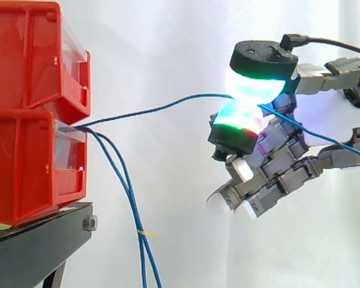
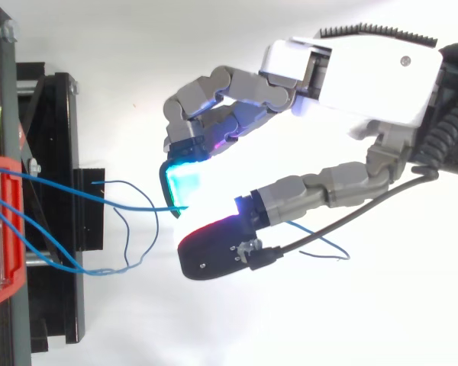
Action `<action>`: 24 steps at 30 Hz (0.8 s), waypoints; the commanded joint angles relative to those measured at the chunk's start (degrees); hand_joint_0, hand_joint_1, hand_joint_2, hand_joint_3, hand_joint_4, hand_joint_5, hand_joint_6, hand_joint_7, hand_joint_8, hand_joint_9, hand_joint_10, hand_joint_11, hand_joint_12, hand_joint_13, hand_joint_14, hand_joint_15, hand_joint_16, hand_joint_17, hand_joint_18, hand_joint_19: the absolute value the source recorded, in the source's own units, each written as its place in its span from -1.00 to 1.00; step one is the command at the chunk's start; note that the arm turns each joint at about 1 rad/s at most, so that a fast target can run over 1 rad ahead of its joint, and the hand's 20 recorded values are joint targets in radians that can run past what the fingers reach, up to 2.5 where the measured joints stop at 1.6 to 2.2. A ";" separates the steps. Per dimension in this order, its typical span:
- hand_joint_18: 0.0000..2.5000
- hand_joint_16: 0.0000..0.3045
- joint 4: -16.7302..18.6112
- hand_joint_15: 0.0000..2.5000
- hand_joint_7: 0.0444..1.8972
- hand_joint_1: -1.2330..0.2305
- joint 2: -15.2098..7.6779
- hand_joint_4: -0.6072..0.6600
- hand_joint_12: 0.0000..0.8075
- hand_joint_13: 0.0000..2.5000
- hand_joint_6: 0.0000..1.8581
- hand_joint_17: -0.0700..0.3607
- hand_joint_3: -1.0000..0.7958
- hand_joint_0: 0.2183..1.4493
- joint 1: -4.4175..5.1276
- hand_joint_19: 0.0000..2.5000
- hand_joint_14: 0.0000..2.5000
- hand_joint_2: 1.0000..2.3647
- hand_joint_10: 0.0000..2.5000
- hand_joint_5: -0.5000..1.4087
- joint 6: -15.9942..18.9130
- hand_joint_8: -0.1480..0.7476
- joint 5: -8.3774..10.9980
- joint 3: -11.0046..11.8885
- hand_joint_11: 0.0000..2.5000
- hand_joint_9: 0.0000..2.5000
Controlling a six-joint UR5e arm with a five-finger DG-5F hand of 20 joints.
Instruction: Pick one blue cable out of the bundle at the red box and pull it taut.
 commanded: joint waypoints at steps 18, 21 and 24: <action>-0.57 -0.52 0.00 -0.81 0.39 -0.31 -0.03 0.05 0.23 -0.52 -0.08 0.09 0.11 -0.44 0.05 -0.79 -1.00 -0.99 -0.99 -0.61 -0.03 0.13 0.00 -0.01 -0.22 -0.19; -0.57 -0.52 0.00 -0.81 0.39 -0.31 -0.03 0.05 0.22 -0.52 -0.08 0.09 0.12 -0.44 -0.03 -0.79 -1.00 -0.99 -0.99 -0.61 -0.03 0.13 0.00 -0.01 -0.22 -0.18; -0.57 -0.52 0.00 -0.81 0.39 -0.31 -0.03 0.05 0.22 -0.52 -0.08 0.09 0.11 -0.44 -0.03 -0.79 -1.00 -0.99 -0.99 -0.61 -0.03 0.13 0.00 -0.01 -0.22 -0.19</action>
